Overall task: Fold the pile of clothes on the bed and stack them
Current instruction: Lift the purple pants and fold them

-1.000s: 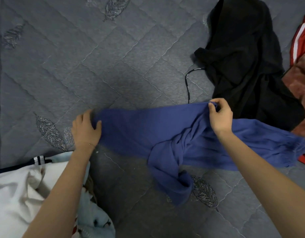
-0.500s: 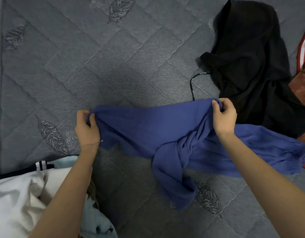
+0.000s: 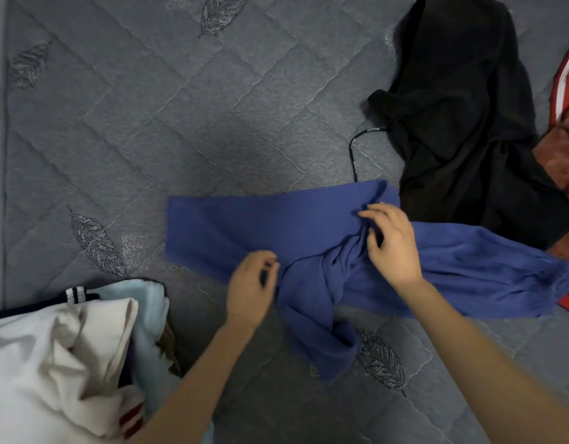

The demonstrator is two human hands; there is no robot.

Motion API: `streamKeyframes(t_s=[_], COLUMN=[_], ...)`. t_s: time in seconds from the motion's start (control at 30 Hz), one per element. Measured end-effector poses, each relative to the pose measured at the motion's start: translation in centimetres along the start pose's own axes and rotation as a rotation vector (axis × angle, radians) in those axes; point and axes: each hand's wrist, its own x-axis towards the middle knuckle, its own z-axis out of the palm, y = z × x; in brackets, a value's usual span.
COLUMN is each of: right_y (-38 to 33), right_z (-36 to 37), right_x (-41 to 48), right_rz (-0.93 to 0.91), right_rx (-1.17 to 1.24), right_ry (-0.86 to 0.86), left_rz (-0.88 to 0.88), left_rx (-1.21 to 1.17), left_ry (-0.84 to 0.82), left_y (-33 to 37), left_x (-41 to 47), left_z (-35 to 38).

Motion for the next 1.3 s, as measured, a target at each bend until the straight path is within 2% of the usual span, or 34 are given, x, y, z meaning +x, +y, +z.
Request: streamKeyframes(t_s=[0.13, 0.23, 0.3, 0.33, 0.4, 0.47, 0.53, 0.6, 0.67, 0.73, 0.83, 0.93, 1.07, 1.23, 1.3], right_y=[0.1, 0.6, 1.1, 1.3, 1.5, 1.5, 1.5, 1.1, 0.5, -0.1, -0.6, -0.9, -1.4, -1.4, -1.3], right_z=[-0.5, -0.8, -0.8, -0.9, -1.3, -1.7, -1.9, -2.2, -2.7, -3.2, -3.2, -2.3, -1.2, -0.4, -0.1], right_x=[-1.4, -1.9, -2.0, -1.9, -1.7, -1.2, -0.8, -0.4, 0.4, 1.2, 2.5, 3.6, 4.4, 5.1, 5.2], right_rz=[-0.159, -0.247, -0.244, -0.216, -0.178, -0.213, -0.212, -0.130, -0.018, 0.110, 0.193, 0.262, 0.194, 0.194, 0.234], right_rx=[-0.107, -0.171, -0.187, -0.181, -0.180, -0.184, -0.140, 0.004, 0.177, 0.274, 0.238, 0.008, -0.131, -0.147, -0.158], right_ry=[-0.291, -0.424, -0.442, -0.424, -0.332, -0.232, -0.186, -0.152, -0.057, 0.031, 0.109, 0.042, -0.082, -0.119, -0.136], left_rz=[0.405, 0.599, 0.664, 0.669, 0.575, 0.362, 0.086, -0.142, -0.253, -0.311, -0.401, -0.519, -0.492, -0.540, -0.545], left_rx=[0.000, 0.241, 0.460, 0.490, 0.356, 0.150, -0.042, -0.189, -0.286, -0.389, -0.429, -0.457, -0.326, -0.304, -0.135], left_ry=[-0.282, -0.544, -0.576, -0.528, -0.397, -0.234, 0.005, 0.282, 0.535, 0.679, 0.703, 0.707, 0.574, 0.449, 0.351], left_y=[3.8, 3.5, 2.6, 2.4, 2.1, 1.5, 1.0, 0.8, 0.4, -1.0, -3.5, -5.5, -6.0, -6.2, -6.7], left_x=[-4.2, -7.6, -9.0, -9.2, -9.0, -8.0, -6.3, -3.6, -0.7, 1.6, 3.8, 4.6, 4.9, 6.4, 6.9], left_z=[5.0, 8.1, 9.1, 9.2, 8.6, 6.8, 4.0, 0.4, -3.1, -5.8, -7.9, -8.3, -8.1, -7.8, -7.6])
